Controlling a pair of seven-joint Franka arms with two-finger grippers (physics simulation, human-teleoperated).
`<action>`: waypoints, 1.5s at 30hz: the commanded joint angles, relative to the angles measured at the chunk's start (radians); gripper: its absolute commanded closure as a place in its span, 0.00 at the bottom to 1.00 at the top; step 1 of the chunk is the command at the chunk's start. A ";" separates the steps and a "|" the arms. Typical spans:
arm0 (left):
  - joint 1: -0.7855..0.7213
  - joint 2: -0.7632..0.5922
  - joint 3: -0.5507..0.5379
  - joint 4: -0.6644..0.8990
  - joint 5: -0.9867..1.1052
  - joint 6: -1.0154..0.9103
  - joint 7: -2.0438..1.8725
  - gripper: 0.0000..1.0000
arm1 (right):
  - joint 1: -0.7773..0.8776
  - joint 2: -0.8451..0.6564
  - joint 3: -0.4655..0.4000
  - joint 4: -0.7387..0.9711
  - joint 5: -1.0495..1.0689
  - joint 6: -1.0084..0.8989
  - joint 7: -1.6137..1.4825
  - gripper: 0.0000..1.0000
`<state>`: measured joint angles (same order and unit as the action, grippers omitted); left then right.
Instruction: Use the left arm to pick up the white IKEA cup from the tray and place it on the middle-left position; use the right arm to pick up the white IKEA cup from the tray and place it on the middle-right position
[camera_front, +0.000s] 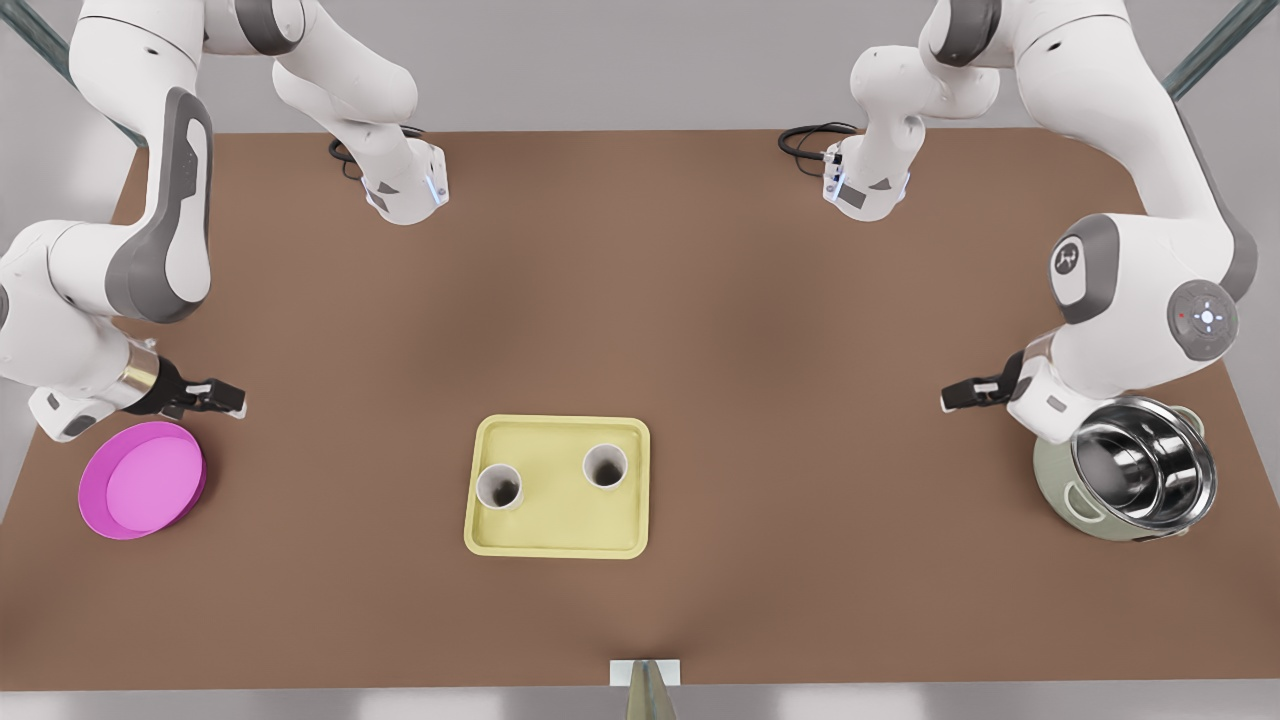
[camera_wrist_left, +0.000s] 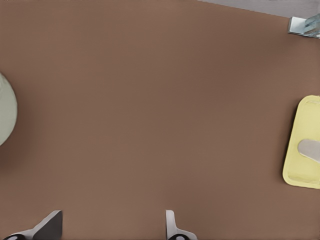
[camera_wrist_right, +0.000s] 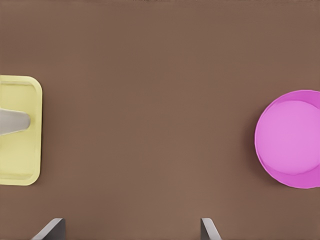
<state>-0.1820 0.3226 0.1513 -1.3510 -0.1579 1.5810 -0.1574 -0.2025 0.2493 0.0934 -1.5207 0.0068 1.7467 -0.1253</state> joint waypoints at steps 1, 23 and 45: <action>0.000 0.000 -0.007 0.000 0.006 0.039 -0.068 0.00 | 0.000 -0.001 0.000 0.001 -0.001 0.017 -0.066 0.00; -0.100 0.039 -0.038 -0.031 0.126 0.175 0.068 0.00 | 0.394 0.449 0.009 0.111 0.002 0.352 0.339 0.00; -0.119 0.047 -0.042 -0.040 0.126 0.165 0.033 0.00 | 0.420 0.538 0.034 0.120 0.001 0.376 0.337 0.78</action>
<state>-0.2997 0.3709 0.1088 -1.3922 -0.0333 1.7457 -0.1349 0.2178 0.7878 0.1257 -1.4012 0.0144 2.1198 0.1568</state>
